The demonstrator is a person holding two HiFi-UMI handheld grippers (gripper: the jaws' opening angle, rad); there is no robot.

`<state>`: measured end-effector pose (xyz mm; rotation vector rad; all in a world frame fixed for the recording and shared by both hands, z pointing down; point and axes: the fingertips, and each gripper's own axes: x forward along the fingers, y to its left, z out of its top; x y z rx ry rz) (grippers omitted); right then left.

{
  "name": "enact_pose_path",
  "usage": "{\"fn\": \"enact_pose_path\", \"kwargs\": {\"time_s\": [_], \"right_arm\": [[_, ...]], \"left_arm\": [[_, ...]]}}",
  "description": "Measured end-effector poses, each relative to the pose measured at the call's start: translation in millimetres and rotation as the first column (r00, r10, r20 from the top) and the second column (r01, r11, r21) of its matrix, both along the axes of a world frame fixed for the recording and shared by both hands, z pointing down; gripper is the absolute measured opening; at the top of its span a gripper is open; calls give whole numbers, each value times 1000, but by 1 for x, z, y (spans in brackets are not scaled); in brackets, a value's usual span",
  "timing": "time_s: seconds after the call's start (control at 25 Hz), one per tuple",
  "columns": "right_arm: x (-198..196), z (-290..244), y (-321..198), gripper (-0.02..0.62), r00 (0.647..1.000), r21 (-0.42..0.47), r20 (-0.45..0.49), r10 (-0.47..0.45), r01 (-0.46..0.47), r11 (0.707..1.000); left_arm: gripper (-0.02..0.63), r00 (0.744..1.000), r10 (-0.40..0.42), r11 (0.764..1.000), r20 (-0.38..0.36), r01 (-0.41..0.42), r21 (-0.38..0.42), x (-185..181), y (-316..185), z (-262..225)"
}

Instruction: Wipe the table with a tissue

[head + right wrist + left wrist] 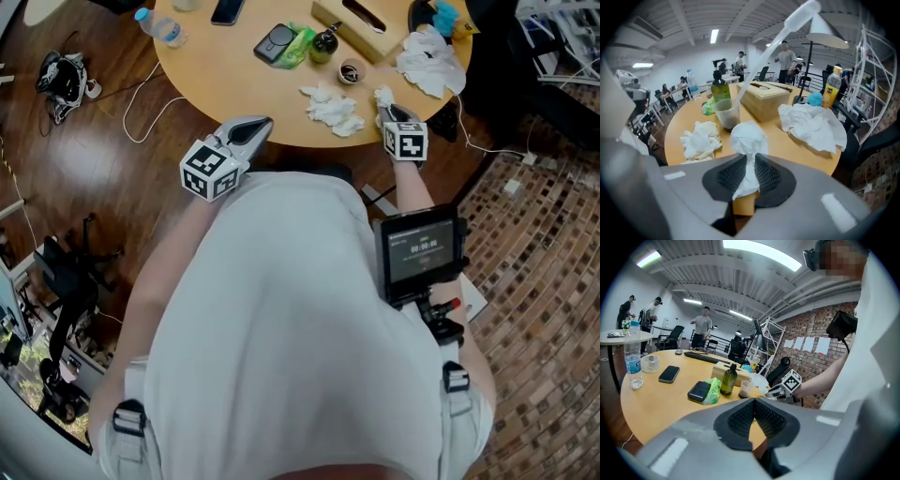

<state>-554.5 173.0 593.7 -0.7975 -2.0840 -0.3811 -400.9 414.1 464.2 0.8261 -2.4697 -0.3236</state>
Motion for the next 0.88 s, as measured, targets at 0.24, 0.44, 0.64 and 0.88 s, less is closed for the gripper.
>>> {"fn": "enact_pose_path", "kwargs": {"time_s": [0.24,0.44,0.64,0.88], "right_arm": [[14,-44,-17,49,977,-296,4,211,-201,934],[39,-76,-32,43,938,-460,-21,346,-316,830],[75,-111,-41,41,905,-616,-42,423,-357,702],[121,-148,-65,41,840,-757,-65,538,-393,522]], "left_arm": [[6,996,85,996,13,-85,16,-4,-16,-1],[6,981,193,981,16,-193,33,-11,-40,-2],[6,941,338,940,24,-339,51,-14,-73,-3],[6,840,541,837,33,-542,77,-17,-124,2]]}}
